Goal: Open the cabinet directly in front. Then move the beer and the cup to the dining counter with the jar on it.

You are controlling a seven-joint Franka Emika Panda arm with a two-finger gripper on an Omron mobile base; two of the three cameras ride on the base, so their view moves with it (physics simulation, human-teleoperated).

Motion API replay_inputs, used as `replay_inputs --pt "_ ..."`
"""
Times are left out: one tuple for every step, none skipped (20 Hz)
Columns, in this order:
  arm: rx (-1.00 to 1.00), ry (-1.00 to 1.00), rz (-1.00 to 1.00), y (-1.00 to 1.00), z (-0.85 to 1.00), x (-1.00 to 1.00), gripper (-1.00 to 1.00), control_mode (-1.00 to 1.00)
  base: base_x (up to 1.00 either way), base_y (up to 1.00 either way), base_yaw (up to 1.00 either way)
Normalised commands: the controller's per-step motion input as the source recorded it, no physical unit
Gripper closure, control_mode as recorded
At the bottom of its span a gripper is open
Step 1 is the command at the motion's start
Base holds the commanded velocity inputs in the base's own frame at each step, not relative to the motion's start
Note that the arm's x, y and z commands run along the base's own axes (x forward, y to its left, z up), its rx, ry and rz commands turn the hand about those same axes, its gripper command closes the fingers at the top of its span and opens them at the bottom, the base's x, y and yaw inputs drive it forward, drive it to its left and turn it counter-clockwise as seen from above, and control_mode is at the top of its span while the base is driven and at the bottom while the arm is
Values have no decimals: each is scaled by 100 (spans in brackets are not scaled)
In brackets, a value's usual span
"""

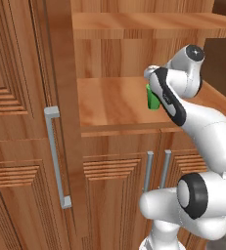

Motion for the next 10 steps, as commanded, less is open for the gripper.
replay_inputs --pt "0 1 0 0 -19 17 -100 -100 0 0 0" --pt "0 1 0 0 -21 16 -100 -100 0 0 0" --pt "0 2 0 0 -19 18 -100 -100 0 0 0" --pt "0 3 0 -1 -19 18 -100 -100 0 0 0" --pt "0 1 0 -4 -18 14 -100 -100 0 0 0" --pt "0 0 0 -4 -16 12 -100 -100 0 0 0" --pt "0 0 0 -4 -15 11 -100 -100 0 0 0" --pt "0 0 0 -3 -16 1 -100 -100 0 0 0" --pt "0 1 0 -3 -17 0 -100 -100 0 0 0" --pt "0 1 0 -1 -16 0 -100 -100 0 0 0"
